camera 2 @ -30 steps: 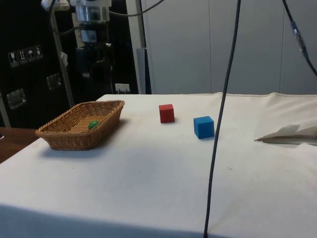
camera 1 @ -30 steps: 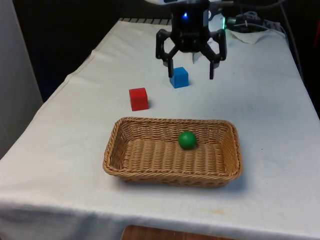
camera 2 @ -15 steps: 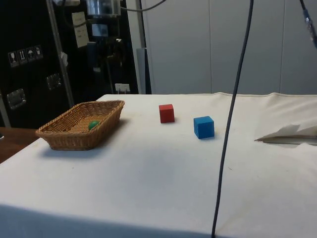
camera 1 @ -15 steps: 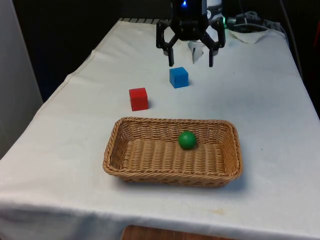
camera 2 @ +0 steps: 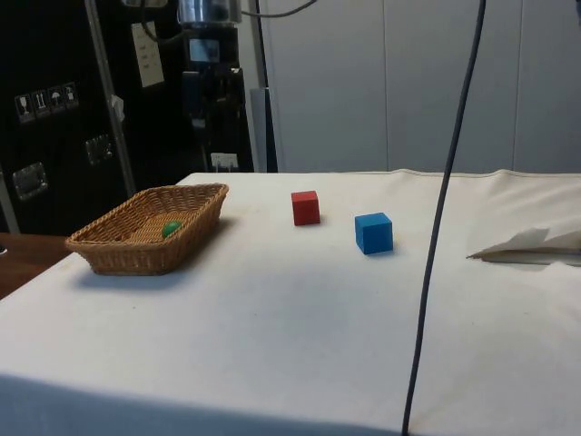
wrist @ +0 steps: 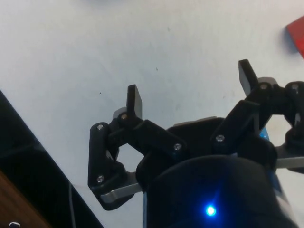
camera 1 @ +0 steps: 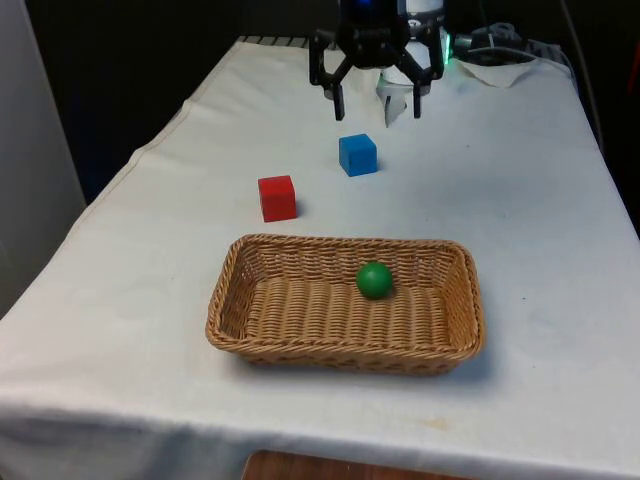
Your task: Place all non-red objects into the basket.
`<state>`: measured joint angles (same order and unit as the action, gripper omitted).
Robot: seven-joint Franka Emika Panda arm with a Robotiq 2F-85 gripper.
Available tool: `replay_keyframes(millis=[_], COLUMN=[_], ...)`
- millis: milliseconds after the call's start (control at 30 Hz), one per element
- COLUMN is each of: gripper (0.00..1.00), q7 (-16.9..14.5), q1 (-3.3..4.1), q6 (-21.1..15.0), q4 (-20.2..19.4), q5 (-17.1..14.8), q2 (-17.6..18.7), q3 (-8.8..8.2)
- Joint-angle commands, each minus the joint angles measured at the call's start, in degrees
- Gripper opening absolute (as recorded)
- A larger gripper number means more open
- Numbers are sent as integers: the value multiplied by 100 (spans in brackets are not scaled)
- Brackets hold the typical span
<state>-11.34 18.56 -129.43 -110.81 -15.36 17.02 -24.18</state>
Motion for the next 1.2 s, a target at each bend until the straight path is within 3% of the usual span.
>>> replay_keyframes(millis=[0, 267, 633, 900, 933, 967, 1167], gripper=[100, 100, 100, 100, 100, 100, 100], q7=[-46, -441, -676, -819, -825, -877, -1066], q1=[0, 6, -6, 11, -6, 11, 6], q6=[0, -40, -6, -218, -109, -264, -435], q4=[-17, -252, -590, -1049, -945, -1163, -1484], q5=[0, 52, 126, 178, 126, 178, 166], q2=[-17, -275, -607, -865, -808, -917, -1049], q3=[-11, -109, -115, -120, -115, -120, -115])
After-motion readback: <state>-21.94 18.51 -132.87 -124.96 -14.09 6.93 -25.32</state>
